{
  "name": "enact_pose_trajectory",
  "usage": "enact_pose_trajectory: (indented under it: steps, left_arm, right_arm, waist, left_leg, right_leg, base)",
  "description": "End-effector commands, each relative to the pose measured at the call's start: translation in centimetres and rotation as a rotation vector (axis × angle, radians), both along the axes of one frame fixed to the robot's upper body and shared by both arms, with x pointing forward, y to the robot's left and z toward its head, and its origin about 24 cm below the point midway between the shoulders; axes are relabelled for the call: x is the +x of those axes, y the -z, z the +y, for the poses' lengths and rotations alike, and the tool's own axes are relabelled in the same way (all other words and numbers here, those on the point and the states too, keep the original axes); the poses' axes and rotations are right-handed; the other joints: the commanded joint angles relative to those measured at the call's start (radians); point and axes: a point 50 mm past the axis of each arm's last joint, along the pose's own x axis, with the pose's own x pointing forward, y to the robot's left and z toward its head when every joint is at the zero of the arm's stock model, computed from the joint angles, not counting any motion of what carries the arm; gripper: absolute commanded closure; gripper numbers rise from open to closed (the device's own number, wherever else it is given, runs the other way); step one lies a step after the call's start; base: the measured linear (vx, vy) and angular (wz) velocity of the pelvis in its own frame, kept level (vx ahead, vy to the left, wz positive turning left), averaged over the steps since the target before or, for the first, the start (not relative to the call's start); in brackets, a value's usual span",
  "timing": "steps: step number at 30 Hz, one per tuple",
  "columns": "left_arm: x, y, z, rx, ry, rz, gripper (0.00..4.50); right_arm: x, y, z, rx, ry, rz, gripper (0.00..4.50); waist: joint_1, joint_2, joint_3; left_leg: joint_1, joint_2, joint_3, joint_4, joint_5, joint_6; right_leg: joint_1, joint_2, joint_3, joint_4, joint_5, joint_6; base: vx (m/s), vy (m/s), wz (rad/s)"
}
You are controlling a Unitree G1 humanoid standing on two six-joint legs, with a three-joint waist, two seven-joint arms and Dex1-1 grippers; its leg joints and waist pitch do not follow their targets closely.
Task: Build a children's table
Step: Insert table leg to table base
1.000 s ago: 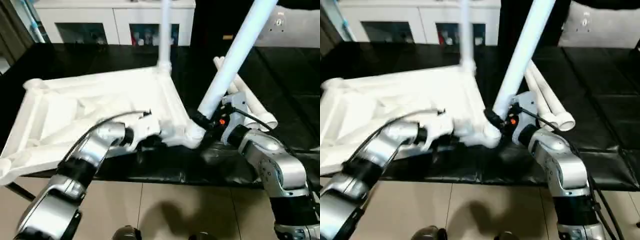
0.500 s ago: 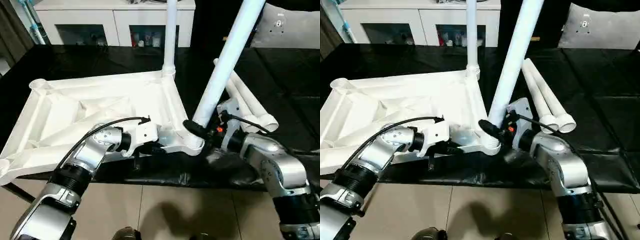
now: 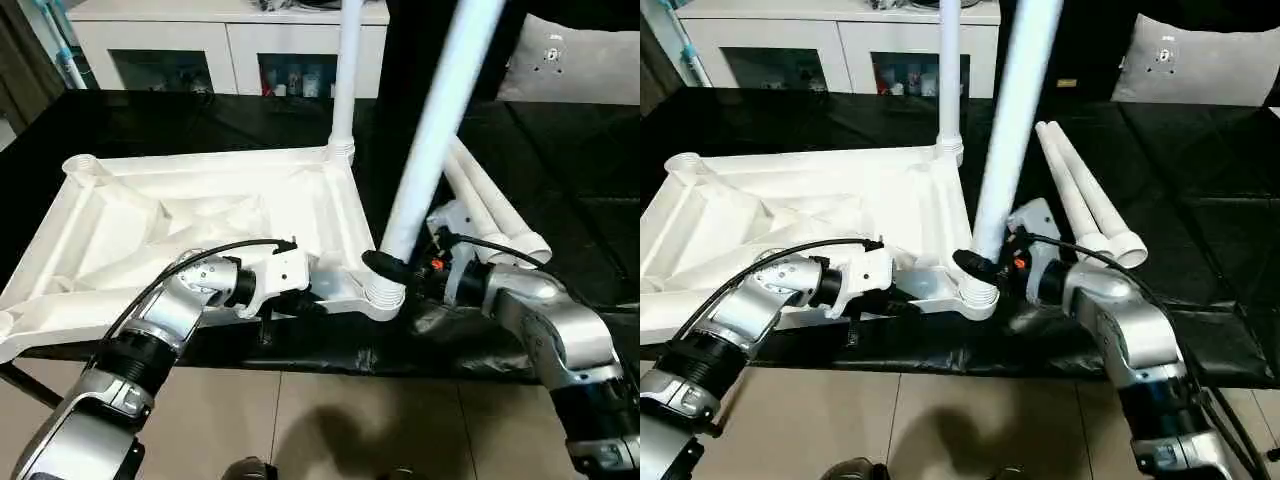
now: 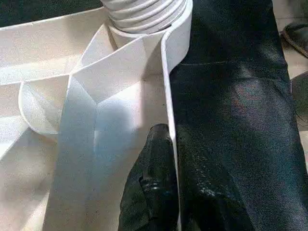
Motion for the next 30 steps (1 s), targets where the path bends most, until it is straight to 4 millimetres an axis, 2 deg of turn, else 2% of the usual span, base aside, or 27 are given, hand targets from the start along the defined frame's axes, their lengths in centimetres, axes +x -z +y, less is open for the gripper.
enact_pose_trajectory:
  steps: [1, 6, 8, 9, 10, 11, 14, 15, 18, 21, 22, 23, 26, 28, 29, 30]
  left_arm:
    - [-0.5, 0.1, -1.1, -0.015, 0.087, -0.003, 4.50]
    - [0.0, 0.0, -1.2, -0.045, 0.036, -0.010, 4.50]
    - [0.1, -0.1, -1.1, -0.054, 0.022, -0.011, 4.50]
    - [0.2, -0.1, -1.0, -0.056, 0.016, -0.012, 4.50]
    - [0.2, -0.1, -1.0, -0.057, 0.014, -0.012, 4.50]
    - [0.2, -0.1, -1.0, -0.057, 0.012, -0.013, 4.50]
    - [0.3, -0.1, -0.9, -0.063, 0.005, -0.014, 4.50]
    - [0.4, -0.1, -1.0, -0.066, 0.002, -0.014, 4.50]
    - [0.4, -0.1, -1.0, -0.067, 0.001, -0.014, 4.50]
    - [0.4, -0.1, -0.9, -0.059, 0.007, -0.016, 4.50]
    - [0.4, -0.1, -0.9, -0.059, 0.007, -0.016, 4.50]
    - [0.4, 0.0, -0.9, -0.037, 0.026, -0.023, 4.50]
    - [0.3, 0.0, -0.8, -0.020, 0.041, -0.028, 4.50]
    - [0.2, 0.0, -0.7, -0.001, 0.066, -0.031, 4.50]
    - [0.1, 0.0, -0.7, 0.005, 0.078, -0.030, 4.50]
    - [0.1, 0.0, -0.7, 0.009, 0.086, -0.030, 4.50]
  right_arm:
    - [-0.2, 2.0, -0.5, -0.052, 0.032, 0.086, 2.61]
    - [-0.3, 3.5, -1.8, 0.099, 0.142, 0.164, 2.61]
    - [-0.7, 4.1, -2.3, 0.166, 0.177, 0.187, 2.61]
    - [-1.1, 4.5, -2.6, 0.212, 0.195, 0.198, 2.61]
    - [-1.3, 4.7, -2.8, 0.232, 0.201, 0.202, 2.61]
    - [-1.8, 5.0, -2.8, 0.238, 0.200, 0.201, 2.61]
    - [-2.7, 5.5, -2.7, 0.226, 0.187, 0.175, 2.61]
    - [-3.0, 5.6, -2.7, 0.215, 0.186, 0.156, 2.61]
    - [-3.1, 5.7, -2.7, 0.211, 0.186, 0.147, 2.61]
    - [-3.5, 6.2, -2.7, 0.097, 0.169, 0.111, 2.61]
    - [-3.5, 6.2, -2.7, 0.097, 0.169, 0.111, 2.62]
    - [-3.4, 6.8, -2.7, -0.058, 0.125, 0.085, 2.62]
    - [-3.4, 6.9, -2.6, -0.148, 0.079, 0.071, 2.62]
    - [-3.4, 7.0, -2.4, -0.207, 0.017, 0.078, 2.62]
    - [-3.4, 7.1, -2.3, -0.229, -0.009, 0.086, 2.62]
    - [-3.4, 7.2, -2.3, -0.243, -0.026, 0.092, 2.62]
  waist:
    - [-0.004, -0.018, -0.063]
    - [-0.003, -0.017, -0.060]
    - [-0.003, -0.014, -0.060]
    - [-0.002, -0.011, -0.059]
    - [-0.001, -0.013, -0.059]
    - [0.000, -0.009, -0.062]
    - [0.002, -0.010, -0.063]
    - [0.003, -0.005, -0.062]
    - [0.005, -0.006, -0.063]
    - [0.001, 0.001, -0.055]
    - [0.000, -0.001, -0.055]
    - [-0.001, 0.002, -0.053]
    - [-0.007, 0.000, -0.047]
    - [-0.009, -0.006, -0.042]
    - [-0.013, -0.007, -0.038]
    - [-0.014, -0.003, -0.038]
  left_leg:
    - [0.015, 0.027, -0.005, -0.074, -0.252, 0.014]
    - [0.018, 0.028, -0.006, -0.077, -0.283, 0.014]
    - [0.022, 0.029, -0.006, -0.078, -0.309, 0.011]
    - [0.019, 0.029, -0.008, -0.081, -0.311, 0.010]
    - [0.019, 0.029, -0.006, -0.081, -0.313, 0.013]
    - [0.018, 0.029, -0.008, -0.080, -0.304, 0.015]
    - [0.016, 0.028, -0.007, -0.082, -0.274, 0.030]
    - [0.017, 0.030, -0.006, -0.083, -0.273, 0.034]
    - [0.016, 0.029, -0.006, -0.085, -0.265, 0.042]
    - [0.016, 0.029, -0.008, -0.091, -0.315, 0.026]
    - [0.018, 0.029, -0.008, -0.091, -0.320, 0.024]
    - [0.020, 0.030, -0.010, -0.093, -0.337, 0.020]
    - [0.021, 0.029, -0.011, -0.098, -0.360, 0.016]
    - [0.022, 0.028, -0.011, -0.100, -0.375, 0.021]
    - [0.017, 0.028, -0.014, -0.103, -0.379, 0.022]
    - [0.020, 0.028, -0.015, -0.105, -0.384, 0.017]
  right_leg:
    - [0.035, -0.055, 0.028, -0.088, -0.259, -0.197]
    - [0.032, -0.056, 0.027, -0.092, -0.293, -0.199]
    - [0.029, -0.058, 0.028, -0.097, -0.326, -0.193]
    - [0.031, -0.059, 0.027, -0.098, -0.331, -0.190]
    - [0.030, -0.058, 0.028, -0.101, -0.330, -0.187]
    - [0.032, -0.060, 0.028, -0.097, -0.306, -0.191]
    - [0.035, -0.057, 0.025, -0.095, -0.257, -0.196]
    - [0.032, -0.058, 0.026, -0.098, -0.257, -0.194]
    - [0.035, -0.059, 0.024, -0.099, -0.266, -0.191]
    - [0.030, -0.058, 0.024, -0.110, -0.347, -0.170]
    - [0.029, -0.058, 0.025, -0.110, -0.353, -0.166]
    - [0.026, -0.059, 0.025, -0.113, -0.372, -0.163]
    - [0.026, -0.058, 0.026, -0.118, -0.411, -0.148]
    - [0.022, -0.060, 0.028, -0.125, -0.457, -0.132]
    - [0.023, -0.060, 0.028, -0.125, -0.475, -0.122]
    - [0.021, -0.058, 0.028, -0.127, -0.491, -0.114]
  base:
    - [0.000, 0.000, 0.00]
    - [0.000, 0.000, 0.00]
    - [0.000, 0.000, 0.00]
    - [0.000, 0.000, 0.00]
    - [0.000, 0.000, 0.00]
    - [0.000, 0.000, 0.00]
    - [0.000, 0.000, 0.00]
    - [0.000, 0.000, 0.00]
    - [0.000, 0.000, 0.00]
    - [0.000, 0.000, 0.00]
    - [0.000, 0.000, 0.00]
    - [0.000, 0.000, 0.00]
    - [0.000, 0.000, 0.00]
    - [0.000, 0.000, 0.00]
    - [0.000, 0.000, 0.00]
    - [0.000, 0.000, 0.00]
